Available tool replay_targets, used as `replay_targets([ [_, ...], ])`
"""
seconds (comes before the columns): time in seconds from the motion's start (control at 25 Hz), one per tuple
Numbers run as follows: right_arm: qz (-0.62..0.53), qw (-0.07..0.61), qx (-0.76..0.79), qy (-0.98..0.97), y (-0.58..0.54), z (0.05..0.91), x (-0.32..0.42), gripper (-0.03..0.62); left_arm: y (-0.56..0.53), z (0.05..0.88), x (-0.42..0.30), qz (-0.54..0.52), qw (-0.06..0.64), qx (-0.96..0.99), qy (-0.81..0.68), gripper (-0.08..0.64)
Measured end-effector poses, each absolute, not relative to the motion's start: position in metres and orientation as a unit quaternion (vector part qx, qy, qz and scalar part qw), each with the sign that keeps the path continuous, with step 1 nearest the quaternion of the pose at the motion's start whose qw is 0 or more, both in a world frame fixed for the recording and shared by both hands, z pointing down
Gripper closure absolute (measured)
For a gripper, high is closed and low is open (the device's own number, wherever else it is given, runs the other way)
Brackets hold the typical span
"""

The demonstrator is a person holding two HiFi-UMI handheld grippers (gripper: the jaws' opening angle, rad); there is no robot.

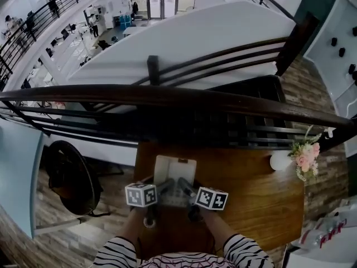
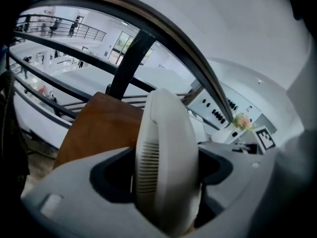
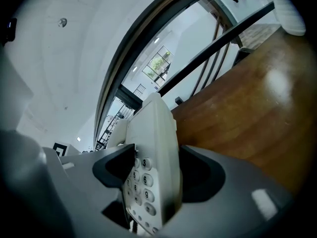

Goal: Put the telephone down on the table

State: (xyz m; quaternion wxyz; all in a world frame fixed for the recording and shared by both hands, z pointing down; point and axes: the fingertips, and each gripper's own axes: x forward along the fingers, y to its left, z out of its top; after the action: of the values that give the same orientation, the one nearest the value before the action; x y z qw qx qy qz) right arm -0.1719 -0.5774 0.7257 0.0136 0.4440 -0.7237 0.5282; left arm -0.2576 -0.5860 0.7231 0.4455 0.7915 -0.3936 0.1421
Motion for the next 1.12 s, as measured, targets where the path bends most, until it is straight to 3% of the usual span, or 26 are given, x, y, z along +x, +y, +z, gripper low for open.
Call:
replay_targets([
  [1.12,0.543,0.03,0.441,-0.714,-0.606,0.765,-0.168,0.296,-0.61,0.762,-0.255,0.161,0.46,0.765,-0.421,0.201],
])
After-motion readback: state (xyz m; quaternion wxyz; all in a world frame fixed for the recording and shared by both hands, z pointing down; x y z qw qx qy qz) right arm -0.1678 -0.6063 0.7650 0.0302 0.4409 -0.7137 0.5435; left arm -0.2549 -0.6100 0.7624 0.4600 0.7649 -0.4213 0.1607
